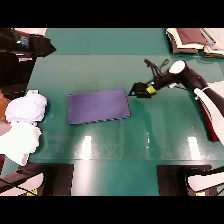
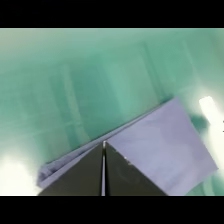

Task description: Fold the shirts.

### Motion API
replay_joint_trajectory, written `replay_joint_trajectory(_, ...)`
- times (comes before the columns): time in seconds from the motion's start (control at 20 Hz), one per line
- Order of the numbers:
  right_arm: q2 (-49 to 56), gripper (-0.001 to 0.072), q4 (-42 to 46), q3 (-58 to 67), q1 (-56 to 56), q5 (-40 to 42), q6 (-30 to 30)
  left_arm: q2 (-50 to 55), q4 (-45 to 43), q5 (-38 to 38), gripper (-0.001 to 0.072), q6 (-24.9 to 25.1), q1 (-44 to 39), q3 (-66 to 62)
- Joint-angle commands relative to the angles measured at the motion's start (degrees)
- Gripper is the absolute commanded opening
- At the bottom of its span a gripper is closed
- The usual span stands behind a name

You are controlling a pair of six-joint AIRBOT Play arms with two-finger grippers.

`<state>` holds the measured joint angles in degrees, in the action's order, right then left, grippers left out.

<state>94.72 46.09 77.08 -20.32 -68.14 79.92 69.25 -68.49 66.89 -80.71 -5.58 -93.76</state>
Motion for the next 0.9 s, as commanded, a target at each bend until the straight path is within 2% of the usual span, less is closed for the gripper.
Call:
replay_joint_trajectory(0.0,3.02,0.0614,-6.99,-5.20,2.01,1.79,-0.55,1.44,0.13,-0.83,0.0025,0.17,-1.95,0.13)
replay_joint_trajectory(0.3,14.78,0.0564,-14.05,5.66,-7.72,3.56,-1.03,2.03,0.15,-0.50,0.0025,0.22,-1.95,0.15)
replay_joint_trajectory(0.4,18.16,0.0330,-14.86,10.27,-10.62,3.02,-1.44,2.05,0.28,-0.02,0.0025,0.22,-1.95,0.15)
replay_joint_trajectory(0.5,19.47,0.0039,-14.56,14.01,-12.04,2.62,-3.30,2.05,1.44,-0.02,0.0024,0.20,-1.95,0.15)
replay_joint_trajectory(0.55,19.41,0.0015,-14.43,15.65,-12.02,2.56,-3.61,2.05,2.62,-0.07,0.0023,0.20,-1.95,0.15)
replay_joint_trajectory(0.7,16.39,0.0014,-13.79,19.37,-7.93,2.40,-3.50,2.05,2.54,0.09,0.0023,0.17,-3.48,0.15)
replay_joint_trajectory(0.85,9.03,0.0015,-6.78,19.82,1.03,2.01,-1.09,2.05,2.47,-0.17,0.0023,0.94,-8.50,0.15)
